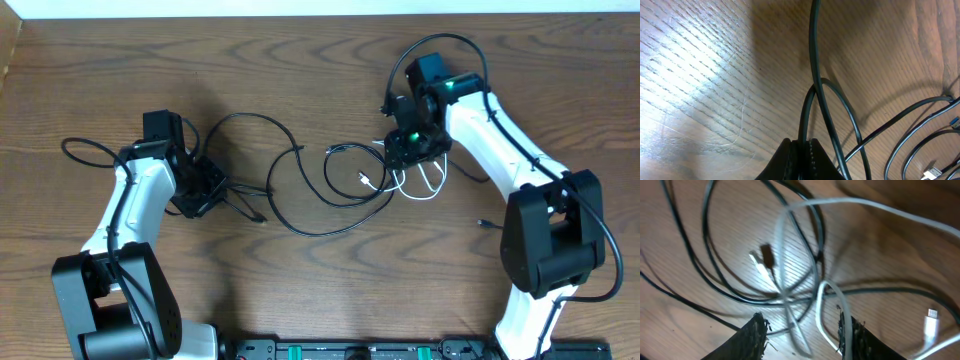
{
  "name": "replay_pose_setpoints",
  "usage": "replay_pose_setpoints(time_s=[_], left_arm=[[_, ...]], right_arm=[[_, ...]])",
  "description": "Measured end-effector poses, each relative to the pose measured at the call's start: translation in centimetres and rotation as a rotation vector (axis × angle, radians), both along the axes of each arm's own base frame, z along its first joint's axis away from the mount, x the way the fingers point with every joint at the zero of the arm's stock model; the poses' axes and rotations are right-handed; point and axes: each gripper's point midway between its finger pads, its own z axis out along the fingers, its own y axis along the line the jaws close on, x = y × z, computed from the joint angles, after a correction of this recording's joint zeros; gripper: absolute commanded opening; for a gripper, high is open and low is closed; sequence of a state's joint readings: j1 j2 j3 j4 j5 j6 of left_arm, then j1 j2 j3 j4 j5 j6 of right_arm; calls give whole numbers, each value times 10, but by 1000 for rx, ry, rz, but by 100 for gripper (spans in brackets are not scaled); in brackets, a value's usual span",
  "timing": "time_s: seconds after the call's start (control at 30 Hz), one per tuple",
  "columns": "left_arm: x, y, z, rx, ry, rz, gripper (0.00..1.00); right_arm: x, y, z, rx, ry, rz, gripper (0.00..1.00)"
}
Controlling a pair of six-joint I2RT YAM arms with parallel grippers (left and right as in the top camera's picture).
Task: Untangle cables
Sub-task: 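Drag the white cable to the upper right corner with the right gripper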
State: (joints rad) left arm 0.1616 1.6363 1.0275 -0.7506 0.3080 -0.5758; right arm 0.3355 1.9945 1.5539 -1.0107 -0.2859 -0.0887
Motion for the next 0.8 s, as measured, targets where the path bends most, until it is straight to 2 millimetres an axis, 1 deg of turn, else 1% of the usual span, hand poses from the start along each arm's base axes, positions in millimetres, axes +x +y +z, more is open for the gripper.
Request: replay_pose_setpoints(time_s=[0.07, 0.13, 0.17, 0.23, 0.27, 0.47, 0.53, 0.6, 0.67, 0.73, 0.8], left_arm=[[0, 0, 0, 0, 0, 0, 9], [0, 0, 0, 0, 0, 0, 8], [0, 0, 0, 0, 0, 0, 8], [0, 0, 0, 0, 0, 0, 8], [0, 0, 0, 0, 0, 0, 8], [0, 0, 0, 0, 1, 0, 8], [0, 0, 0, 0, 1, 0, 8], [0, 0, 0, 0, 1, 0, 8], [0, 0, 0, 0, 0, 0, 8], [0, 0, 0, 0, 0, 0, 8], [0, 0, 0, 0, 0, 0, 8]], right_arm=[[0, 8, 1, 8, -13, 17, 36], [1, 15, 1, 10, -31, 33, 27], [2, 17, 1, 6, -41, 39, 21], [4, 19, 0, -7, -60, 48, 3], [4, 19, 0, -17, -66, 52, 1], [1, 18, -2, -38, -57, 49, 1], [-2, 18, 0, -32, -44, 51, 1], [1, 22, 7, -11, -50, 58, 1], [9, 31, 21, 28, -86, 77, 1], [17, 38, 39, 67, -133, 100, 1], [24, 44, 65, 106, -200, 122, 1]])
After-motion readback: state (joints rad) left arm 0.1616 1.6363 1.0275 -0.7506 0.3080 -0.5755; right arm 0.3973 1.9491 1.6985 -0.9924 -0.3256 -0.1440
